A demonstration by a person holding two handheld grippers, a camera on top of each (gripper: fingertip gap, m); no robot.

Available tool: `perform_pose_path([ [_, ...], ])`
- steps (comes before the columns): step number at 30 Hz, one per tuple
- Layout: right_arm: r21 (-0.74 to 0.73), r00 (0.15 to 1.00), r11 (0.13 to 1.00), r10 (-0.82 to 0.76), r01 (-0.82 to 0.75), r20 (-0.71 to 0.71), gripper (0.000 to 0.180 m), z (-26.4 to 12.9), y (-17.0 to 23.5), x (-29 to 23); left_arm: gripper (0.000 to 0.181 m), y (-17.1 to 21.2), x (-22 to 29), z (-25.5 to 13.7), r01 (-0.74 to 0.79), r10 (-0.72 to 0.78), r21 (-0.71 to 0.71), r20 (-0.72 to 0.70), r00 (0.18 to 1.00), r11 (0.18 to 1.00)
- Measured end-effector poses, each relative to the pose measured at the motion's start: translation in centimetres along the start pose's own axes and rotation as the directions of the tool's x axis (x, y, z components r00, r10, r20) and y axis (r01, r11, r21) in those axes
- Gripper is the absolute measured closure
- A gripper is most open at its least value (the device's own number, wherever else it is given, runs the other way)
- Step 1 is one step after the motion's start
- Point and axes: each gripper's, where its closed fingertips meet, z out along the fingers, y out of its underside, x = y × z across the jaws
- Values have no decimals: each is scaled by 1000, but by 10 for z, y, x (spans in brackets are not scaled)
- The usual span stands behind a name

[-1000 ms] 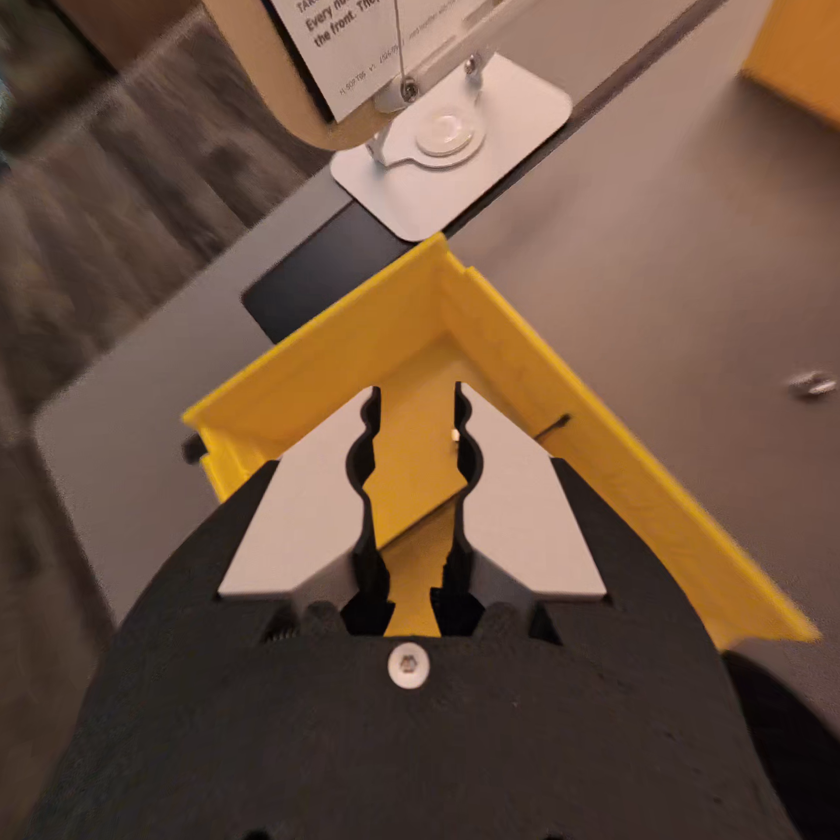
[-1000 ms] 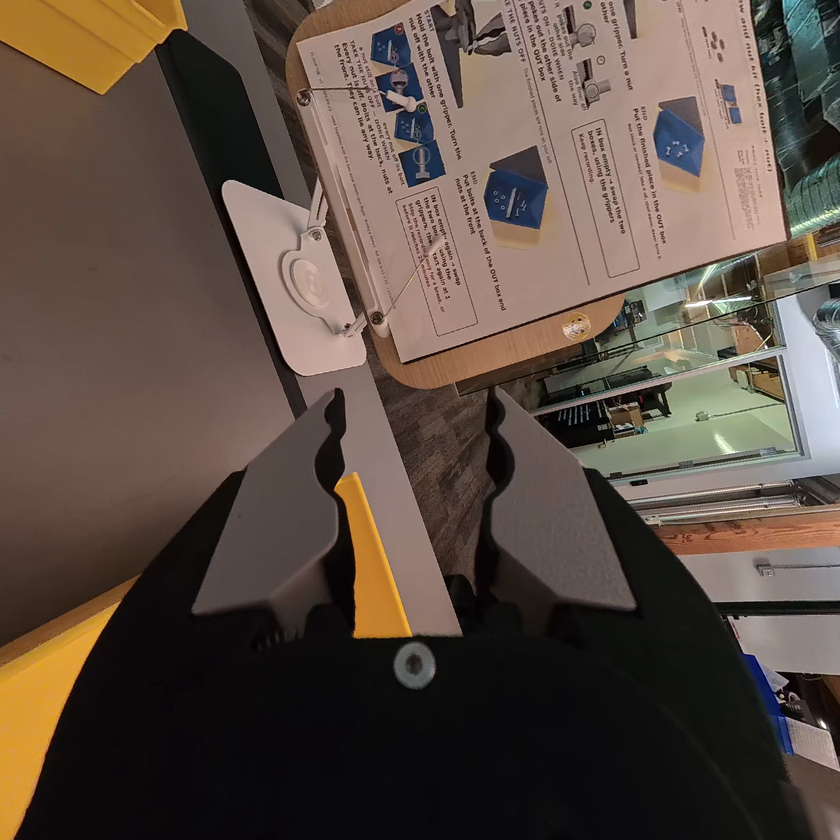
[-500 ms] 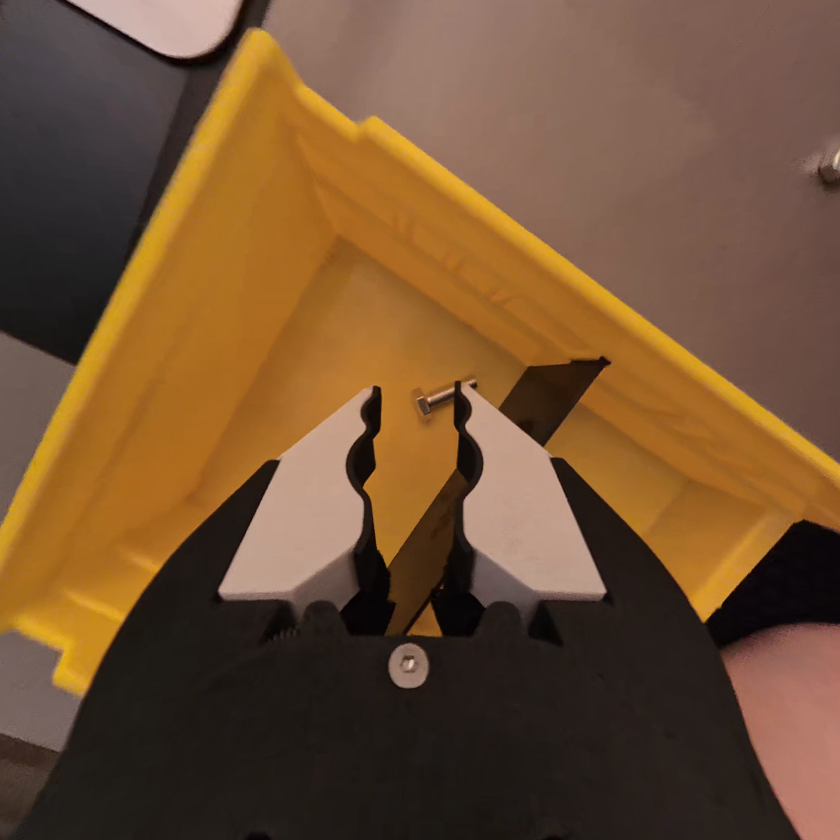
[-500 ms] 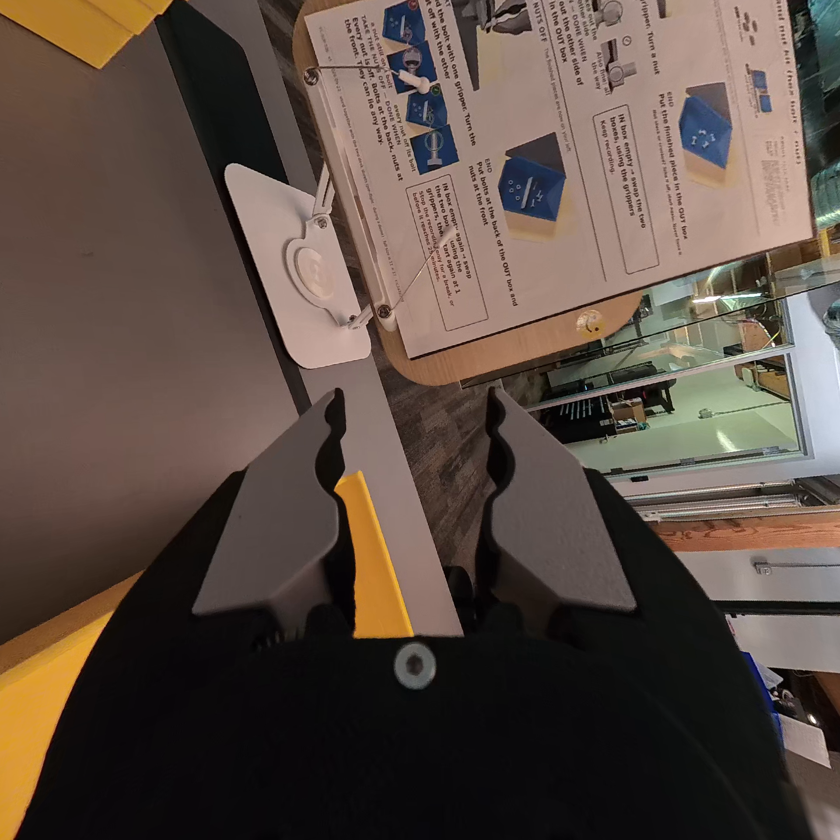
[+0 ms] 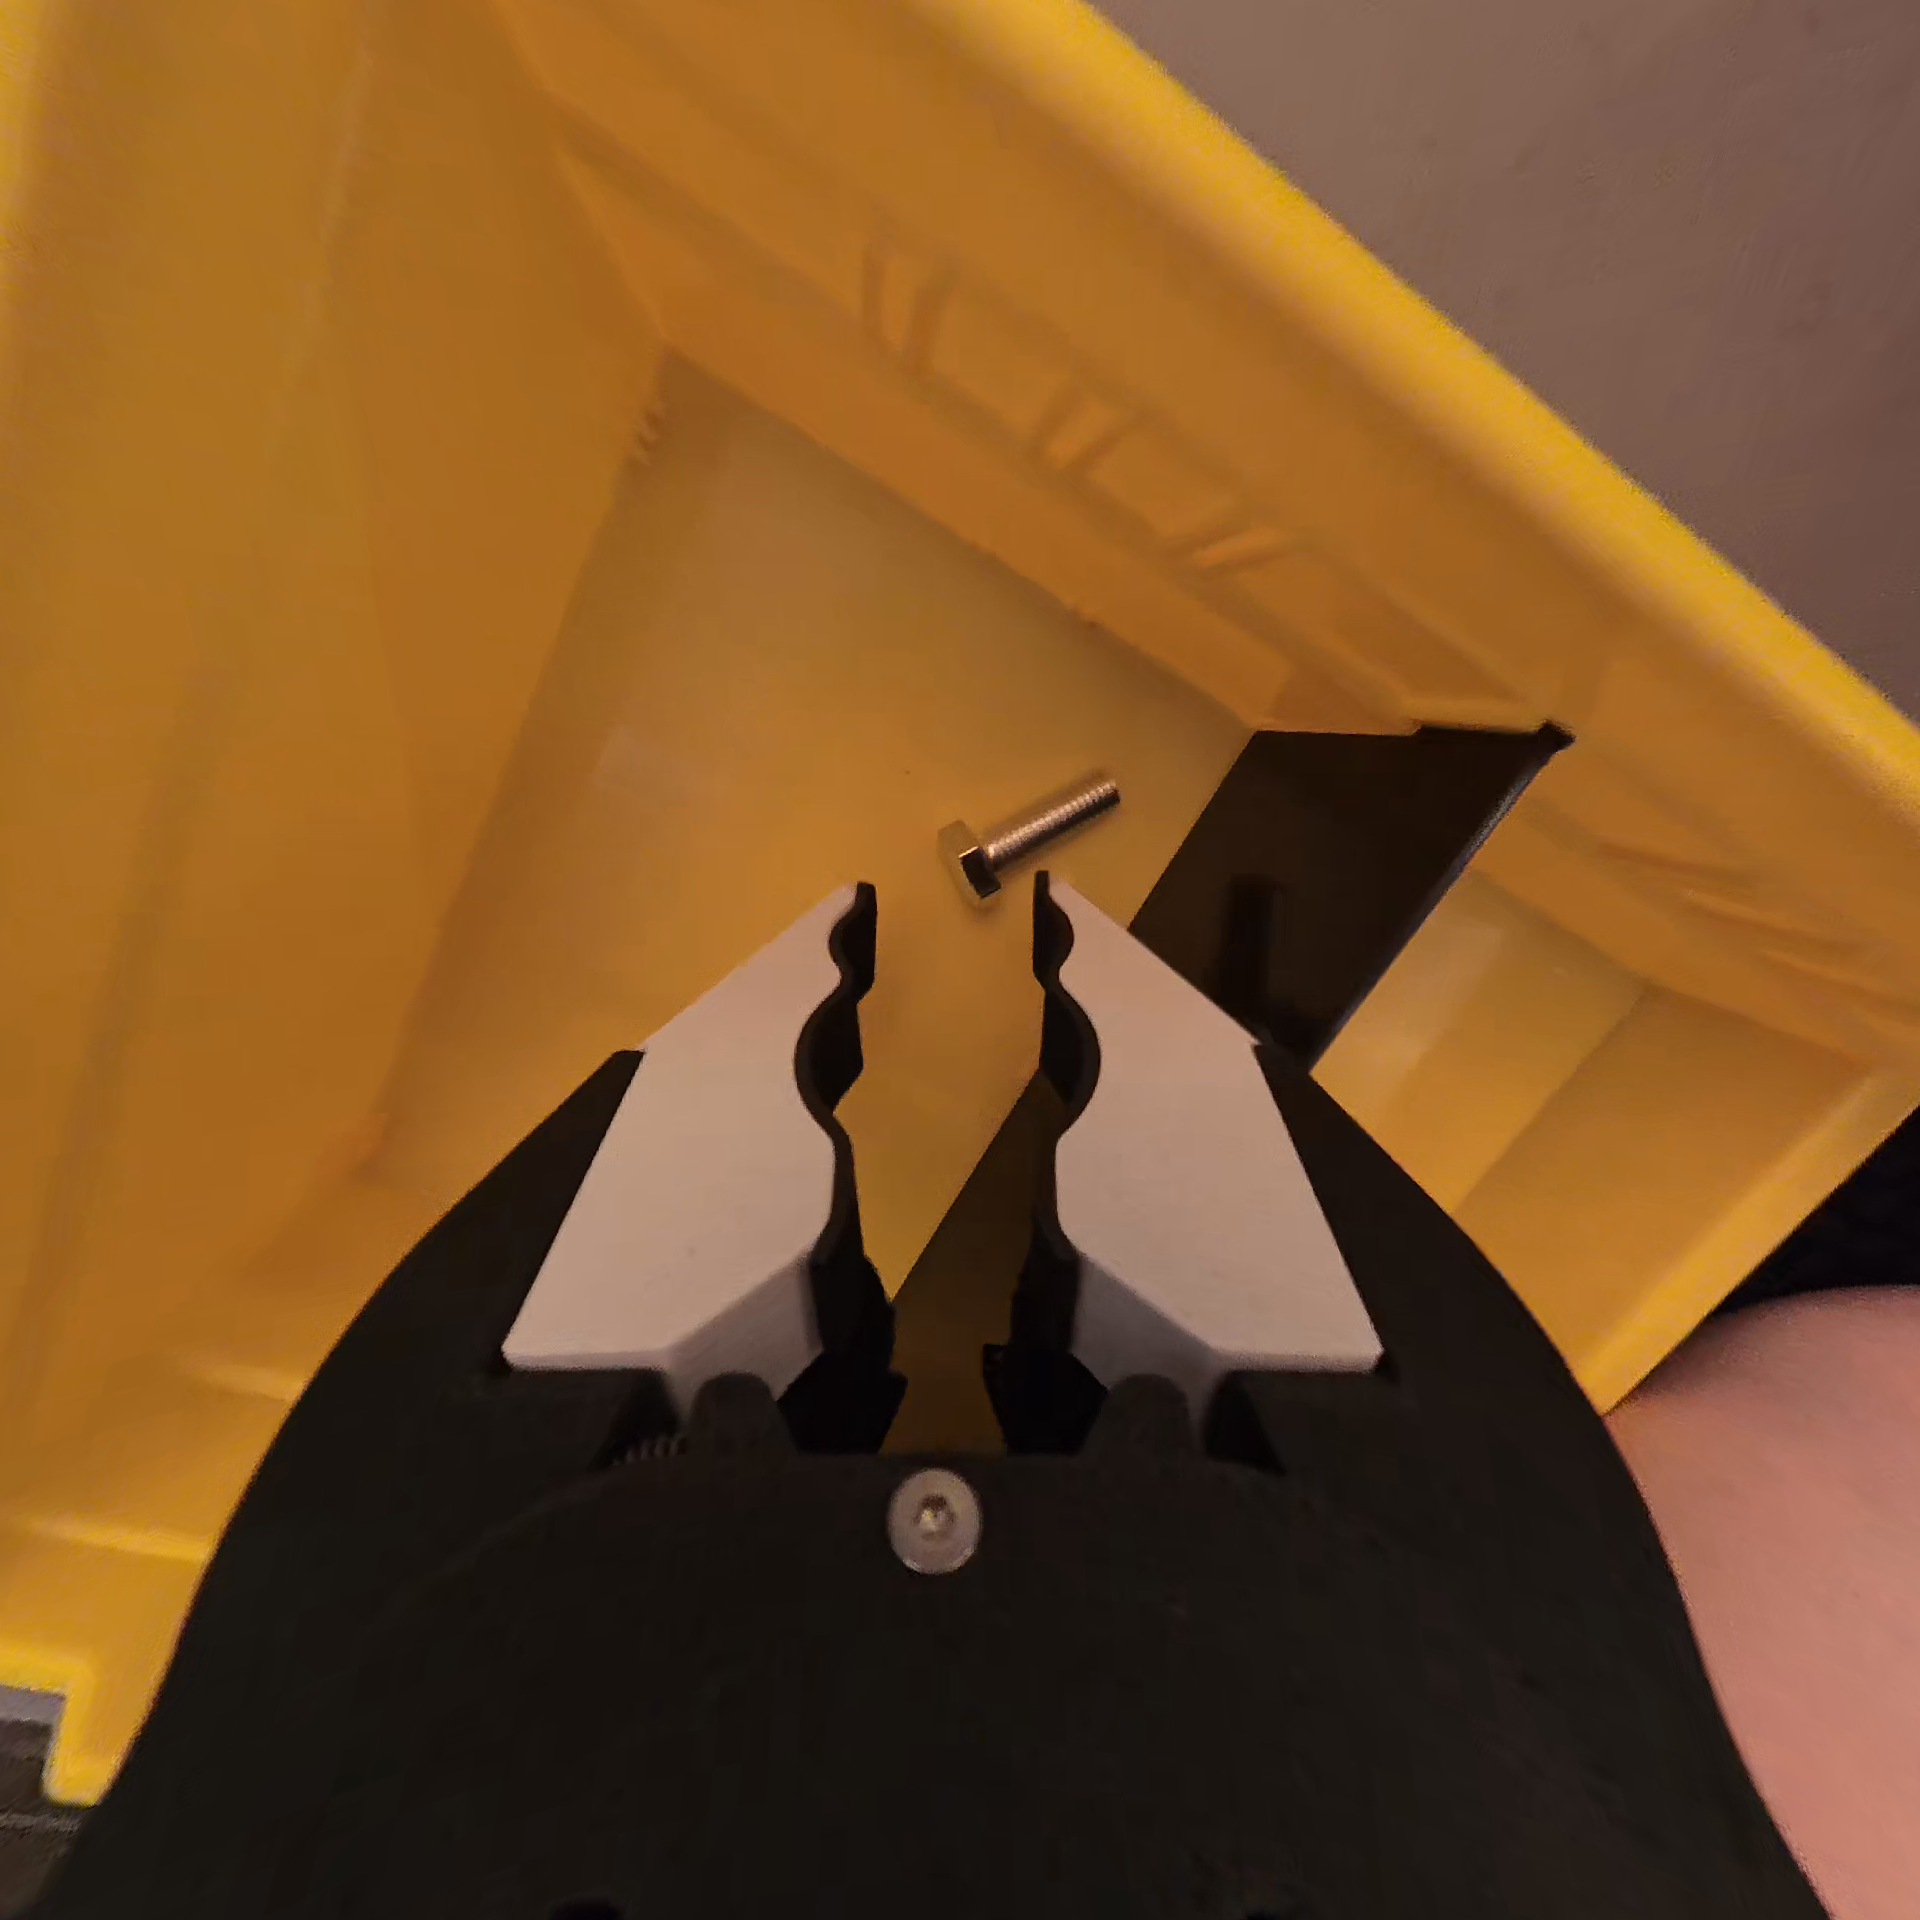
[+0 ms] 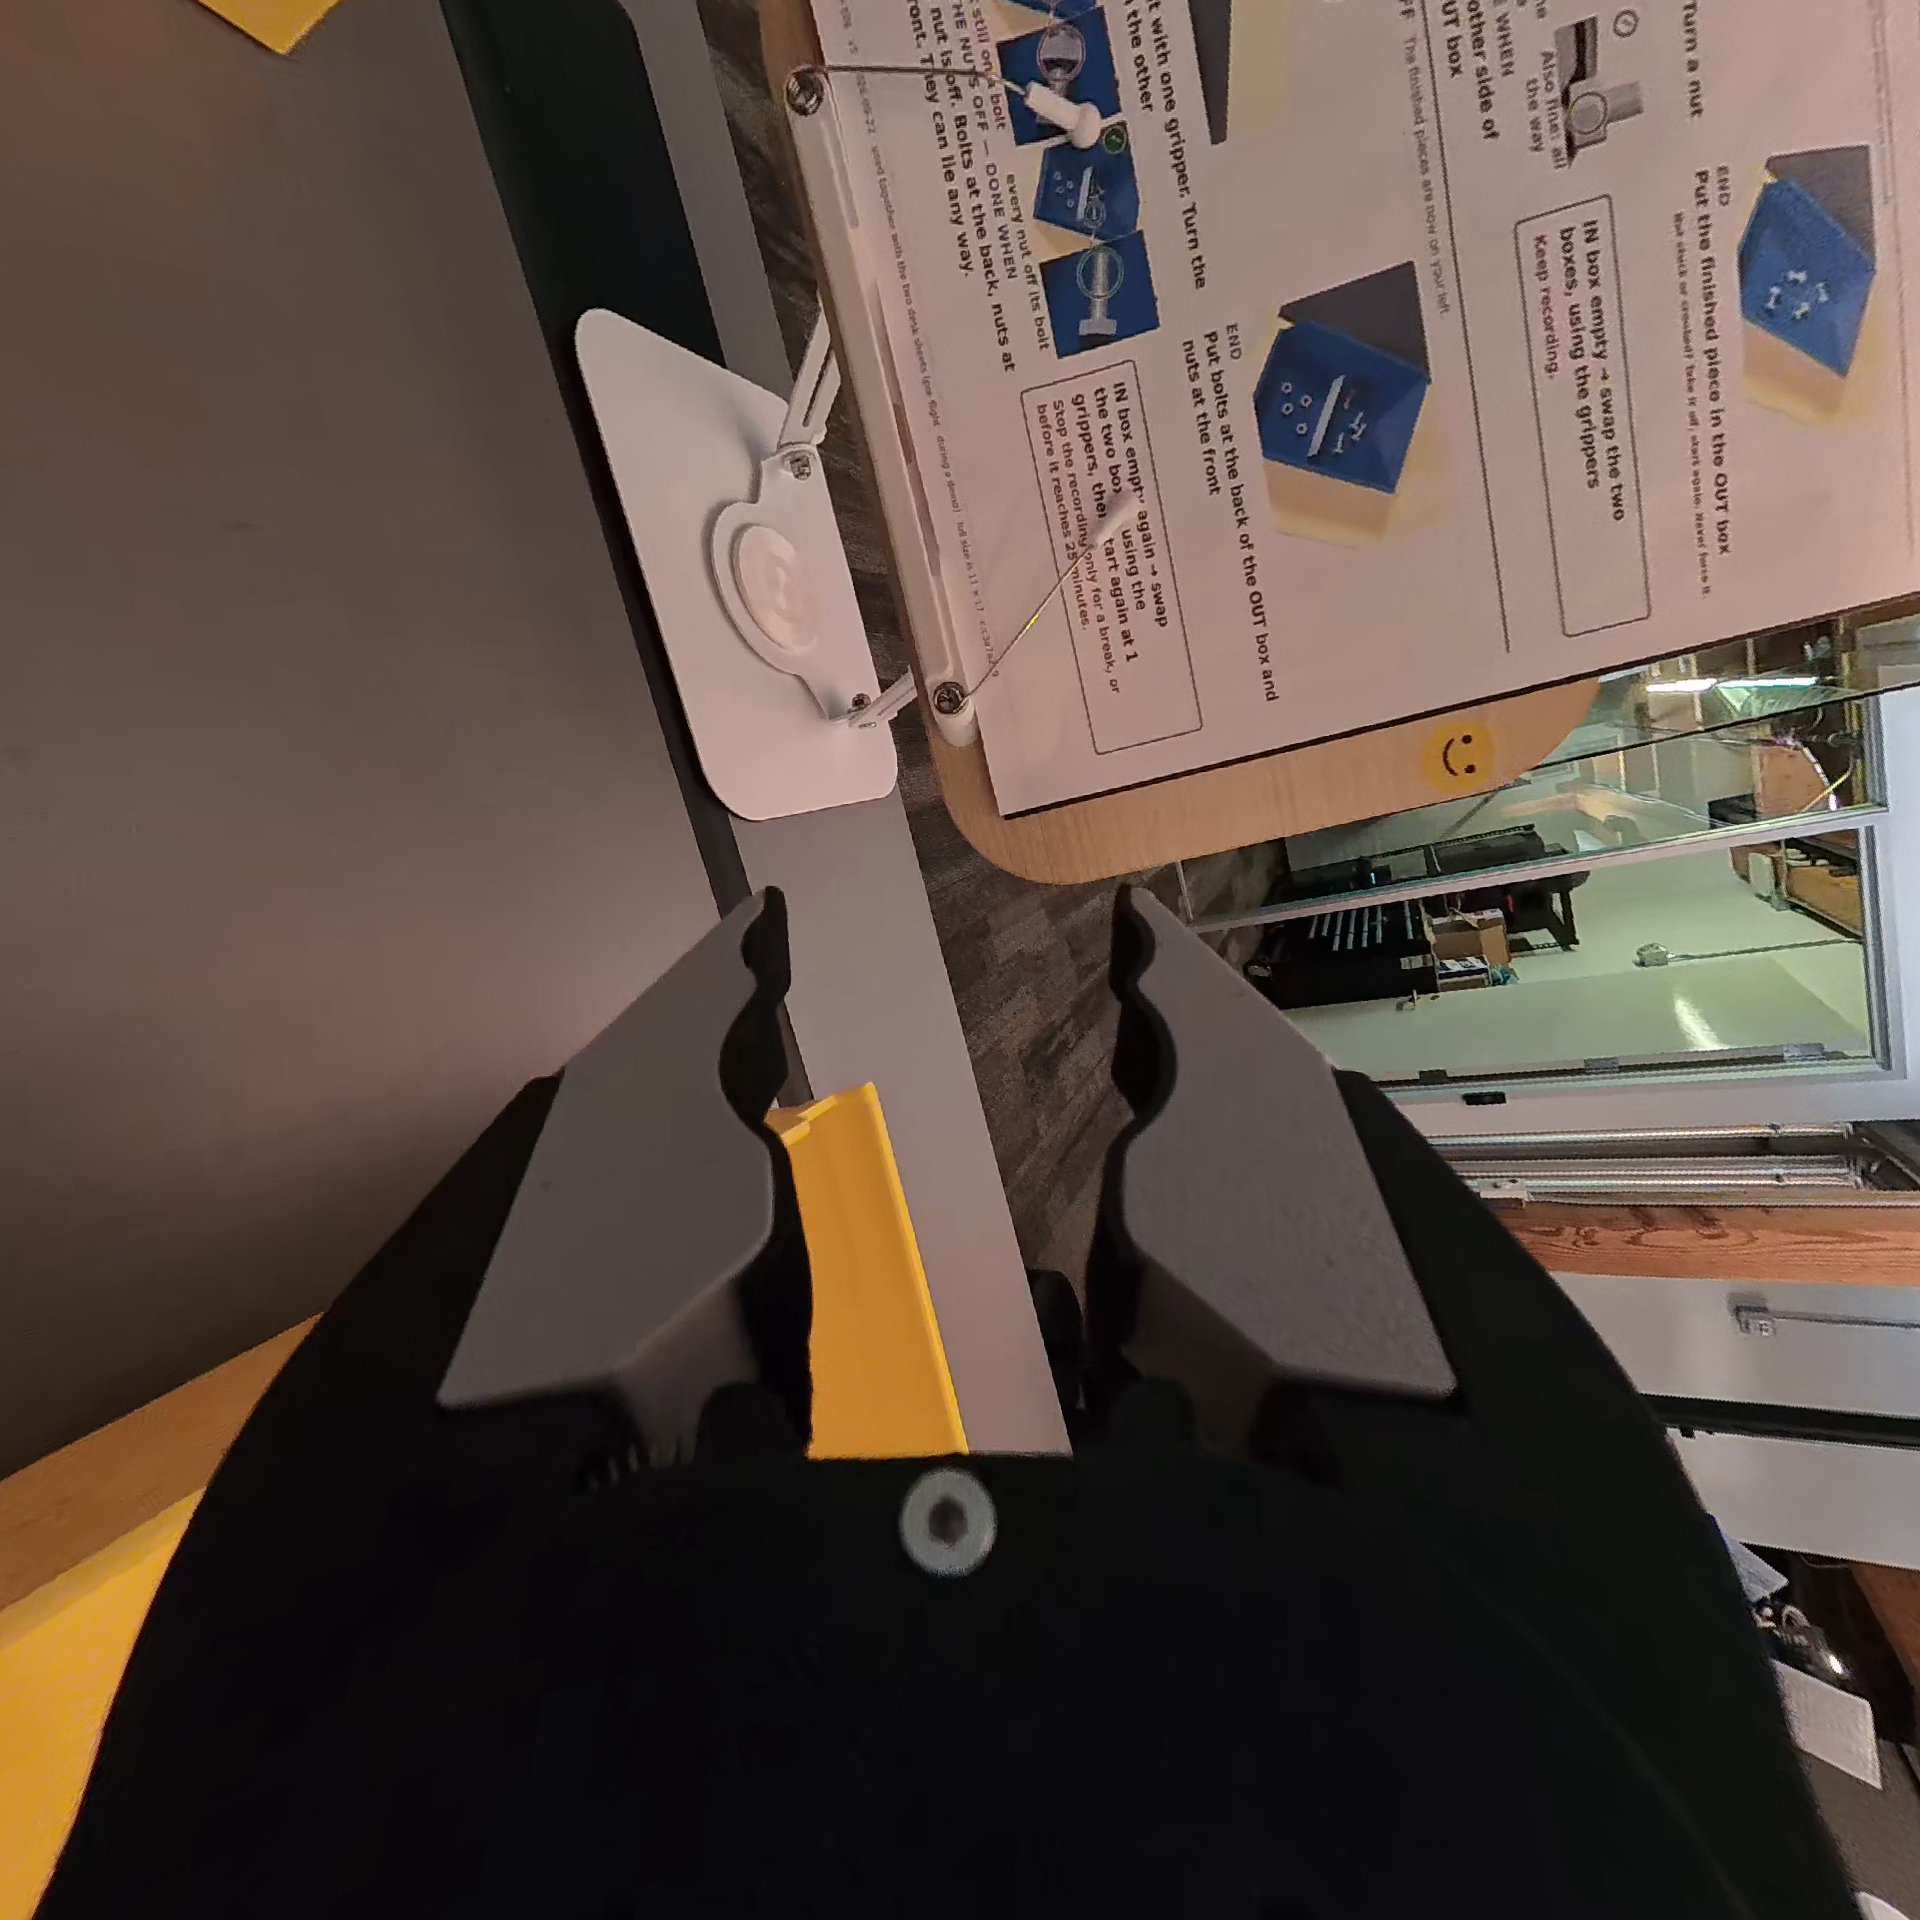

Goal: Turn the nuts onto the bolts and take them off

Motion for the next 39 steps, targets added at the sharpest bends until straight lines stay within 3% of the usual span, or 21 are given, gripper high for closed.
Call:
perform_pose_path([
  [9,0,1000,1000,-5,5,5,118,0,-1,-1,156,5,2,14,-21,20,-46,-19,1000,999],
  [15,-1,1000,1000,-3,3,4,118,0,0,0,173,10,7,18,-22,18,-73,-61,998,997],
  [26,0,1000,1000,1,-1,7,118,0,2,0,175,22,-21,-16,135,-129,-39,142,982,990],
  [30,21,1000,1000,-1,0,9,118,0,-6,-2,175,13,-30,-47,176,-192,88,234,953,980],
  [34,140,999,990,19,-24,38,118,0,-37,-11,175,-27,-15,-98,113,-207,363,231,951,925],
  [37,298,994,952,36,-65,103,118,-6,-80,-27,176,-77,21,-139,52,-176,582,158,972,812],
  [39,430,979,894,47,-130,199,118,-20,-115,-42,176,-118,59,-165,57,-113,734,27,993,677],
])
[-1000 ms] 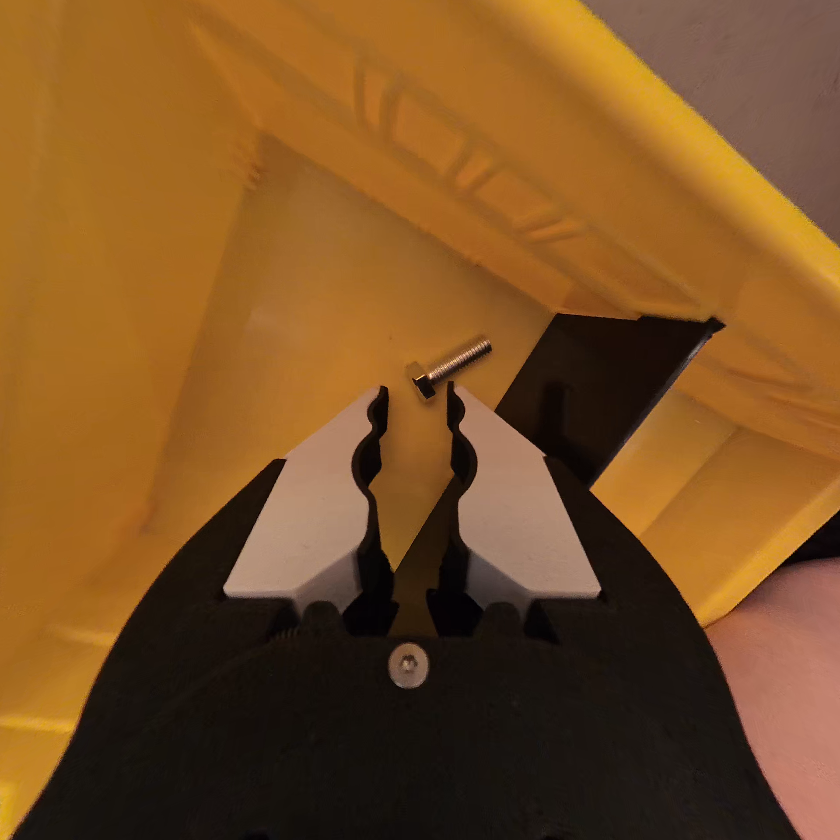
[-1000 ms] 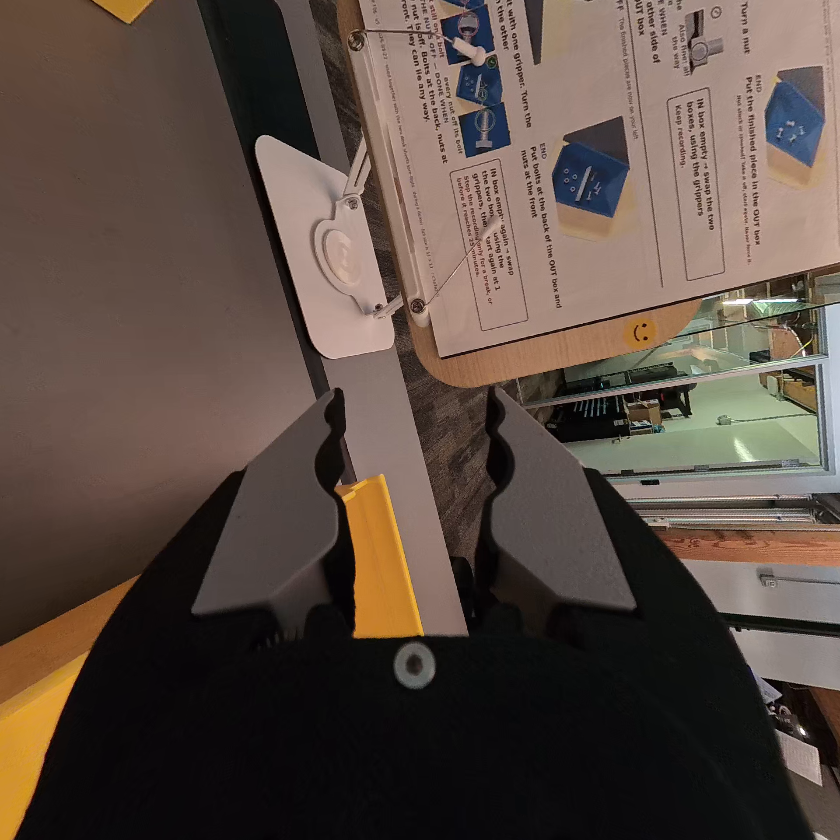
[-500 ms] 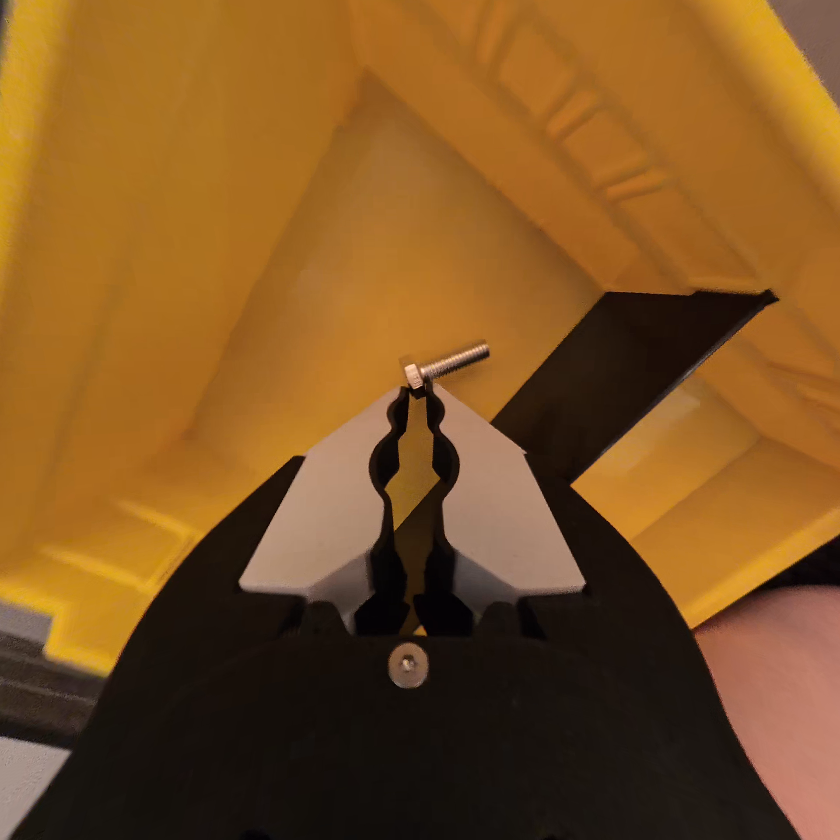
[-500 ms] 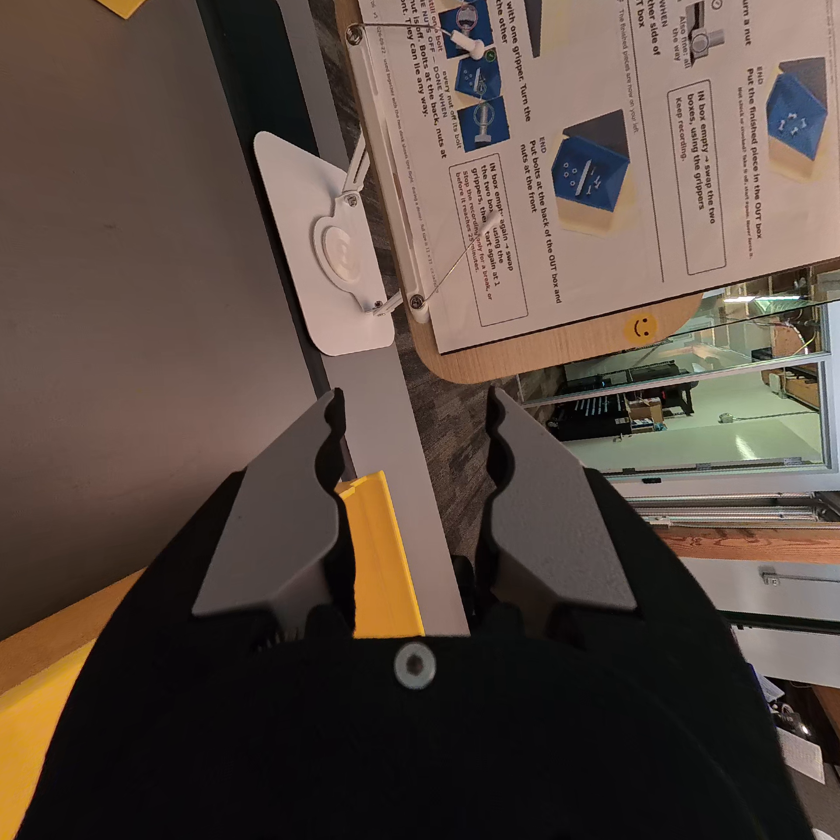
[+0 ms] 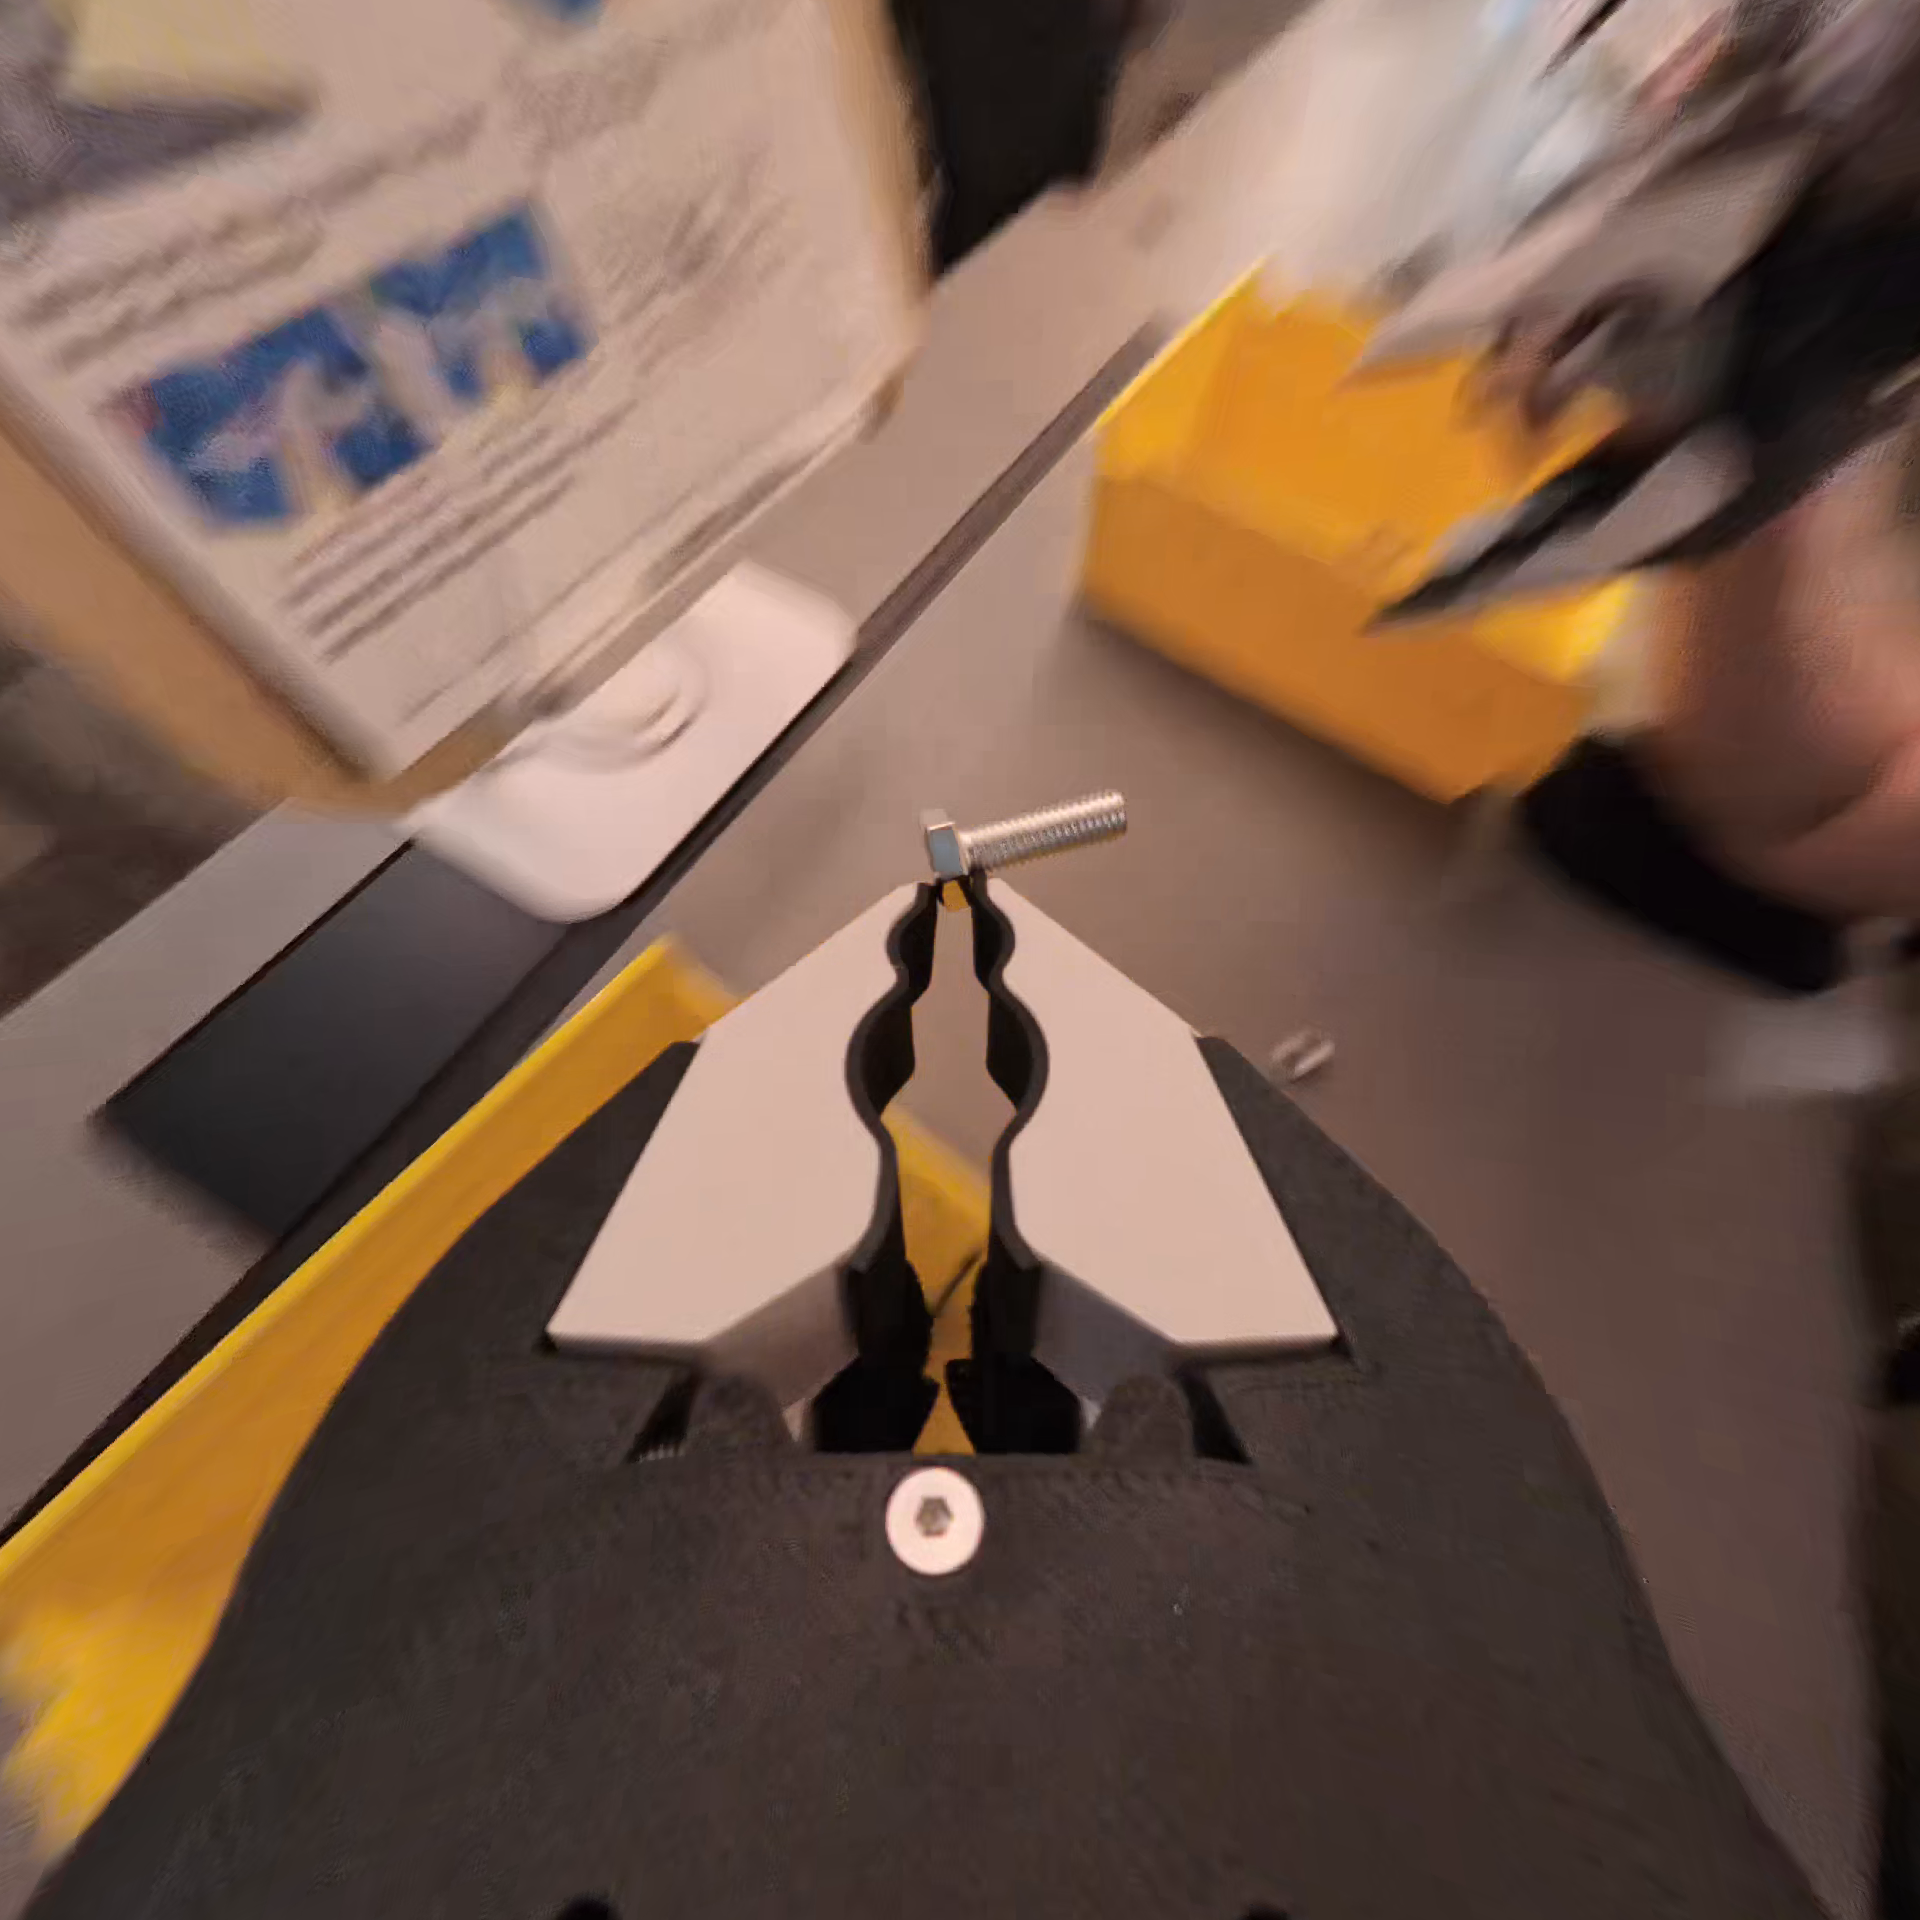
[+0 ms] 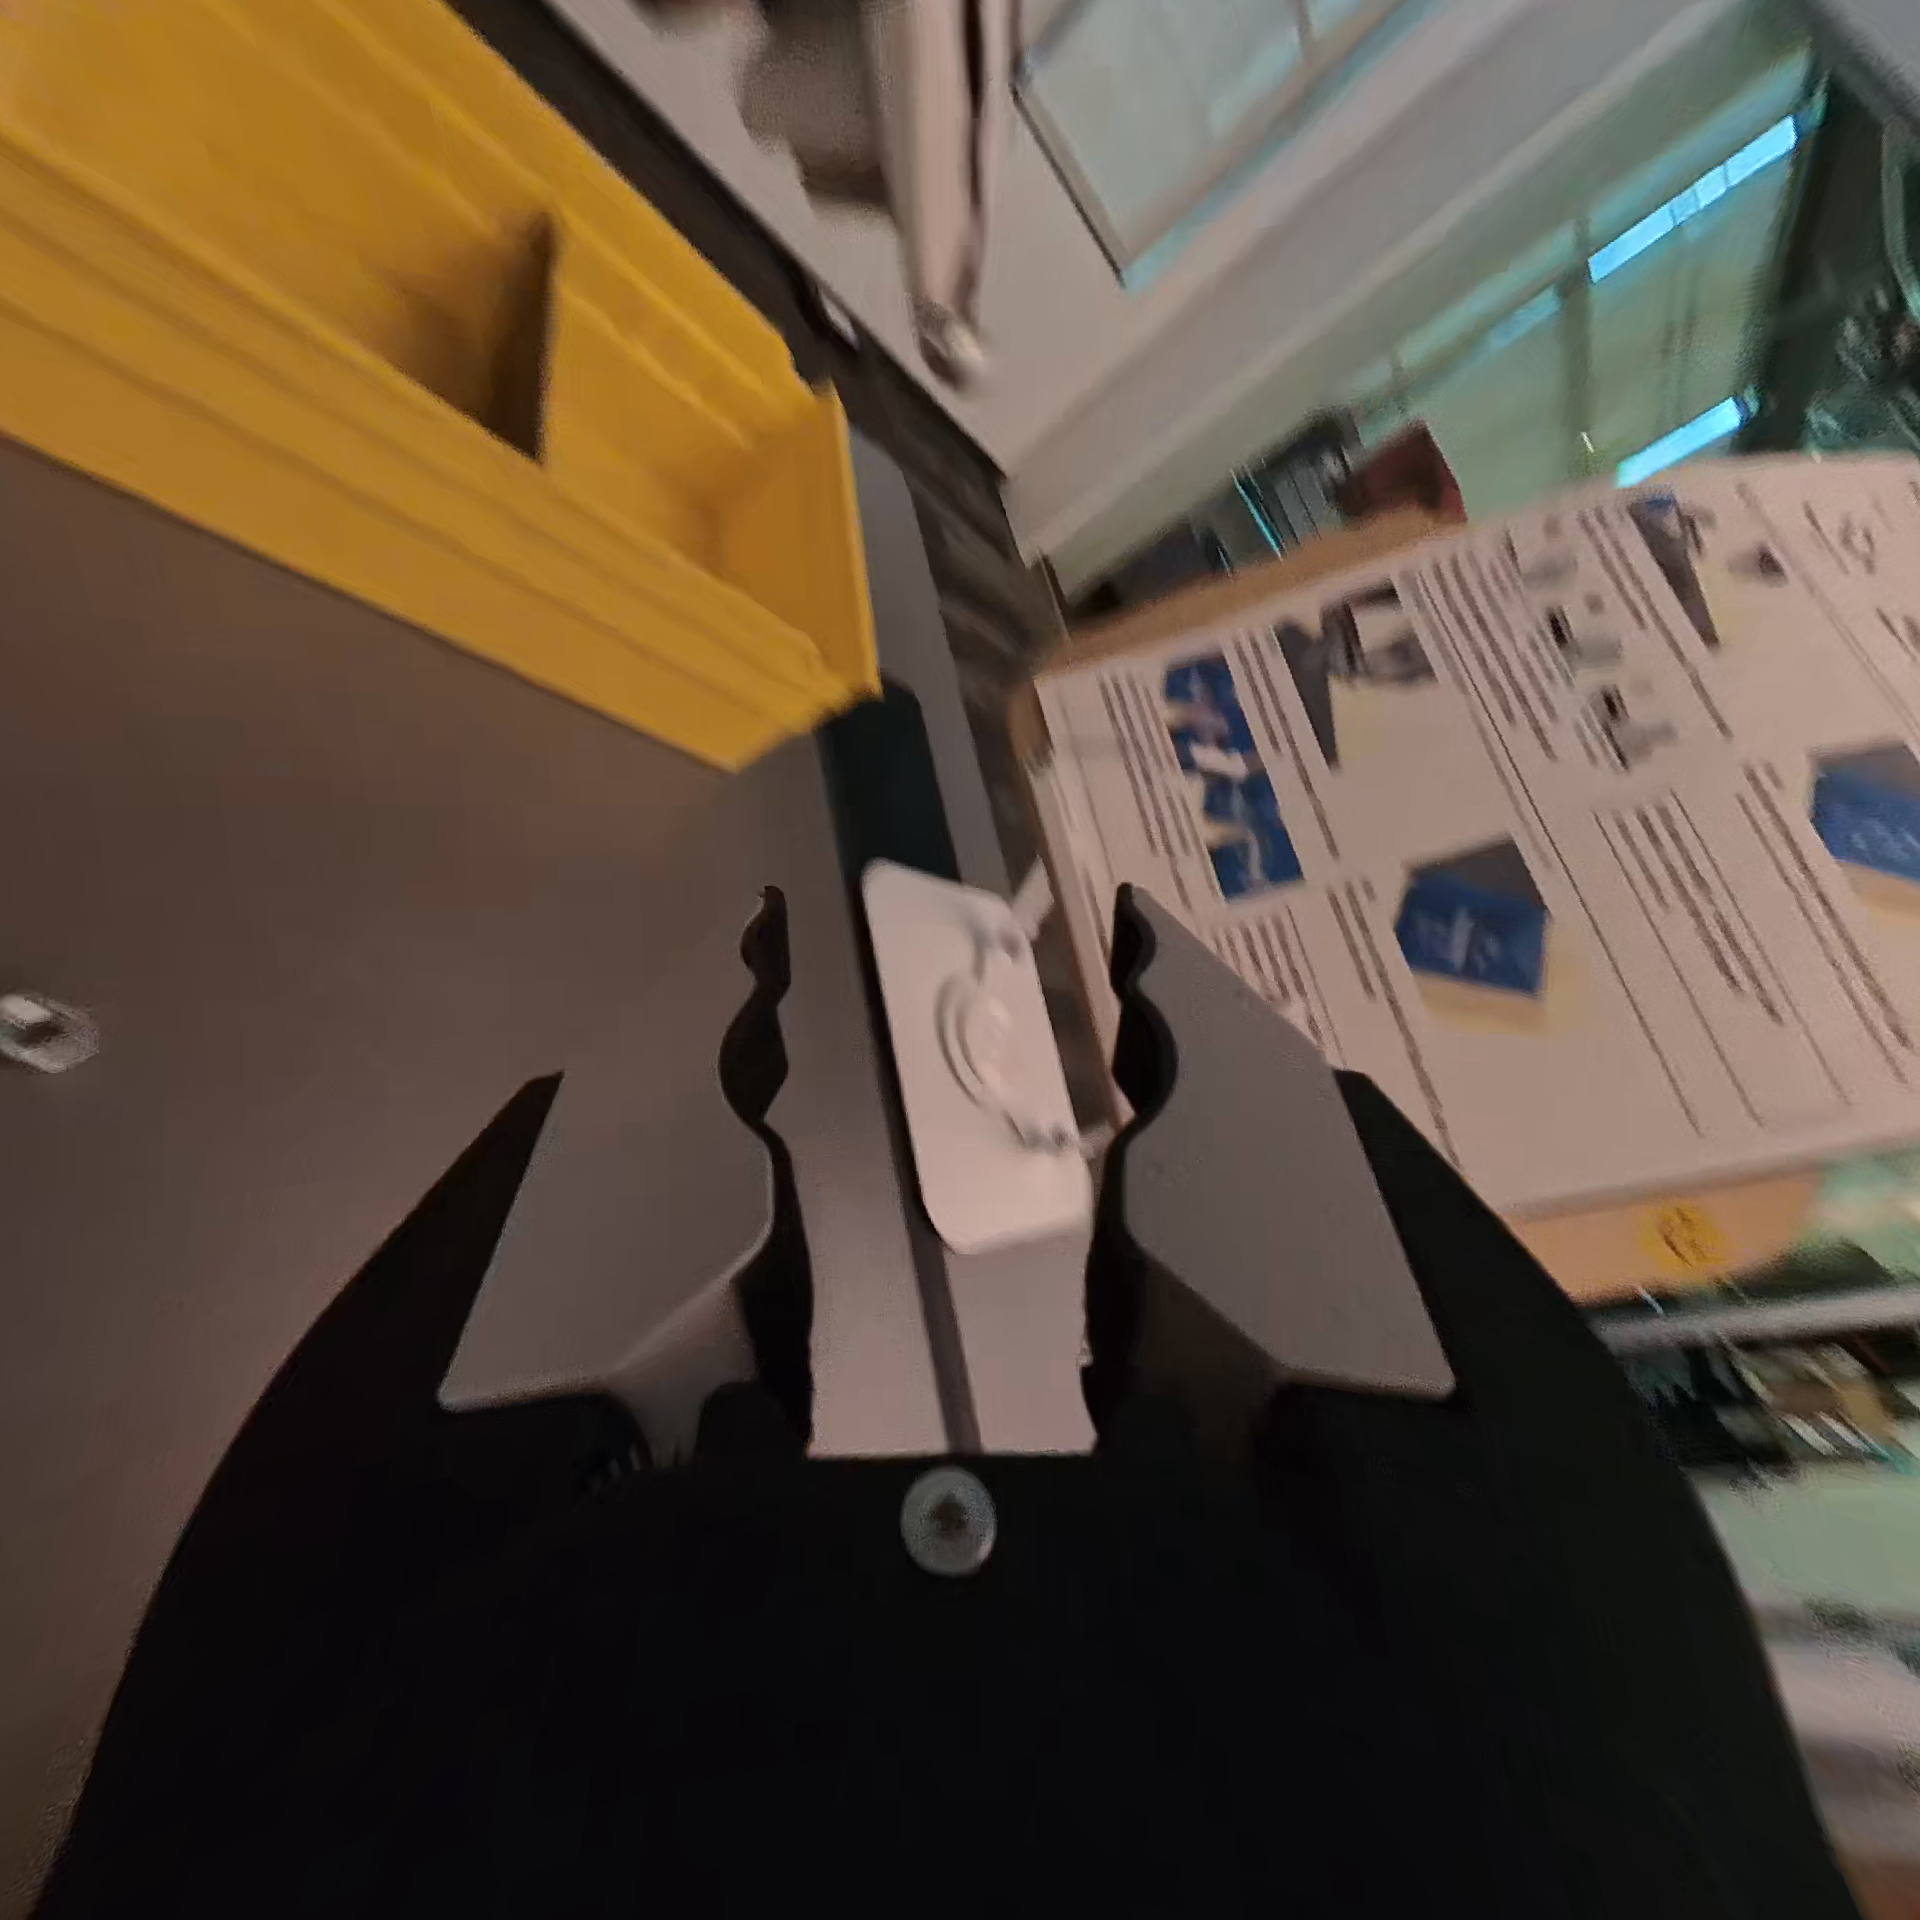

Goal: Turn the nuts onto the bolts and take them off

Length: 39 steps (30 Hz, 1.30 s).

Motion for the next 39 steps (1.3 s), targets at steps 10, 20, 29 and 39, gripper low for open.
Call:
perform_pose_path([
  [10,380,988,912,145,-153,48,136,-32,-84,2,176,-59,155,46,307,-185,76,-654,733,949],
  [20,410,953,861,251,-301,173,172,-52,-96,6,175,-64,178,49,268,-126,122,-652,748,956],
  [29,238,527,500,584,-833,617,172,-63,-100,17,138,-71,173,45,-111,173,358,-147,974,927],
  [39,154,545,603,543,-782,639,172,-58,-106,-11,149,-65,202,39,-71,139,344,-179,974,936],
])
